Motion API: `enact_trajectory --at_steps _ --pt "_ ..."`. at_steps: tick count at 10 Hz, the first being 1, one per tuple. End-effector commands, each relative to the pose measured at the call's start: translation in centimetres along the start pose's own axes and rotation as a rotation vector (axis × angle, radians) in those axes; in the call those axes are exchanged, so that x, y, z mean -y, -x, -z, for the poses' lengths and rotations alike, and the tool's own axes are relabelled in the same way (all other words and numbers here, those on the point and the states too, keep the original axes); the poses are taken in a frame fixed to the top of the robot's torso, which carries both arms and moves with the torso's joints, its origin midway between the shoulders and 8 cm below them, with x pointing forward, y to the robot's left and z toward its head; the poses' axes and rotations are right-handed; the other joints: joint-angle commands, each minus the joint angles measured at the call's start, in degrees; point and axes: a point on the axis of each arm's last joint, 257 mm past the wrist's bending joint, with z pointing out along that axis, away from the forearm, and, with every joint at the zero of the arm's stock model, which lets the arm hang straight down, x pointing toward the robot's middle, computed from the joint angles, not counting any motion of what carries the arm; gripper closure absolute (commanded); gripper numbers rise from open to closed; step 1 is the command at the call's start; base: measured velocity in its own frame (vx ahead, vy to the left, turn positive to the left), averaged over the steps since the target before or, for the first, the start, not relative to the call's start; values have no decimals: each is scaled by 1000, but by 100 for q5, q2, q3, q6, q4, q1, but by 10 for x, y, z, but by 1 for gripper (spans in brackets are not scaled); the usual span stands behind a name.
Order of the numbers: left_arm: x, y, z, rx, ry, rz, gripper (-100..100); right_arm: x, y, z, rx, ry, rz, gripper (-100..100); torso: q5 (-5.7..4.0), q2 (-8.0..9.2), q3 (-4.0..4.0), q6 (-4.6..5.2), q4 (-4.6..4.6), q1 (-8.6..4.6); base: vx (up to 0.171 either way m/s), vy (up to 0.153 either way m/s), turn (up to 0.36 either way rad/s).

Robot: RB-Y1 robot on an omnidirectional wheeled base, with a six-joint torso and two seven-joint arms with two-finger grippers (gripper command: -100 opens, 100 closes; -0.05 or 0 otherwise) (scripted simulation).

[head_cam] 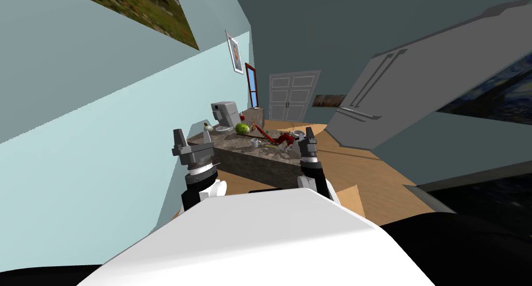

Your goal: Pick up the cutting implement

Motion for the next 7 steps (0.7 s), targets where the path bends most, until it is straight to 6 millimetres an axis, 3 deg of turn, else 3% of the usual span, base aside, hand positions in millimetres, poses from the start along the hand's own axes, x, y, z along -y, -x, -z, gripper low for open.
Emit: enact_trajectory --at_steps 1,5,7 --pt "0 0 0 0 0 0 0 6 -5 2 -38 -10 24 -100 0 0 0 0 0 0 -3 19 5" --pt "0 0 0 0 0 0 0 27 -15 12 -138 -51 95 -100 6 9 5 0 2 27 -16 63 2" --pt "0 0 0 0 0 0 0 48 -20 22 -204 -91 151 -100 5 5 3 0 1 22 -10 71 3"
